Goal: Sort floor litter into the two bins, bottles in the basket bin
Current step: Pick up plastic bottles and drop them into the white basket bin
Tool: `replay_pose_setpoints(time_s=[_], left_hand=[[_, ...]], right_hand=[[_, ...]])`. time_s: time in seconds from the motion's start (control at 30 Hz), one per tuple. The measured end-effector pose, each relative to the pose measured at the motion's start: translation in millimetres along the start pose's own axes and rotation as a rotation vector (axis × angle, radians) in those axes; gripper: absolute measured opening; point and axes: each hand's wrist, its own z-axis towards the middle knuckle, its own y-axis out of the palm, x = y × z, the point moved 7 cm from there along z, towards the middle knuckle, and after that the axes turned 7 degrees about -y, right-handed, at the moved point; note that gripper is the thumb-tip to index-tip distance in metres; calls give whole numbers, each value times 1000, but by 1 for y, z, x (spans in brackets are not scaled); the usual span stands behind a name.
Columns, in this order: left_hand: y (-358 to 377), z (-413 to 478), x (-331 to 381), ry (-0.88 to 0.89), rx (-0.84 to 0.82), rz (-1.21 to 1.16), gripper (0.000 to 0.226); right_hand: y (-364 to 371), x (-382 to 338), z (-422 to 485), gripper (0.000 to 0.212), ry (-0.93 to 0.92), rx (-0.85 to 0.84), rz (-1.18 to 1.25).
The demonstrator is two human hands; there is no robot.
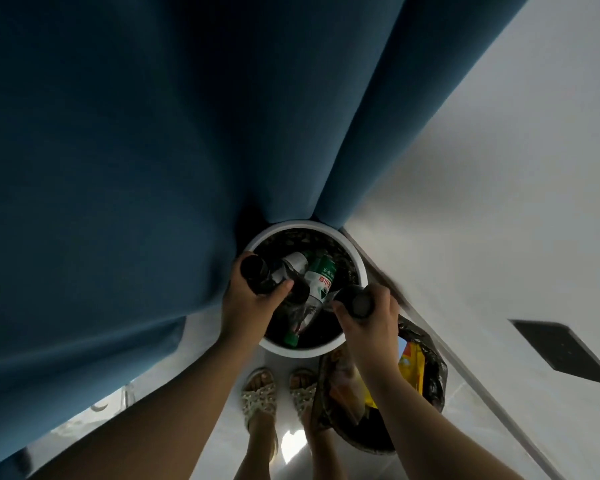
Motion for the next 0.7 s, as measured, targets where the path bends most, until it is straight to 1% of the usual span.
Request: replay_pose_setpoints(time_s=[0.13,0.2,0.27,0.37,0.47,0.53,0.6,0.7], left_hand=[[12,17,-9,-26,65,-36,58],[16,24,-14,-34,74,-4,55],[21,29,-19,-13,55,99,53],[33,36,-33,21,-20,300,45],[42,41,-47,68,-66,525,28],[47,45,-59,81,-105,663,19],[53,48,-71,75,-175,757,29],[57,47,-81,58,-256,802,40]], right_hand=[[14,24,9,34,-25,-63,-90],[20,32,11,29,-35,-82,-117],[25,39,16,30,-39,-98,-129],[35,44,23,30,-76,-148,-160],[50,48,27,34,-117,-252,-223],[64,57,27,37,-97,-348,-269],[76,70,27,37,-35,-425,-309],[87,84,28,37,21,-484,-354]])
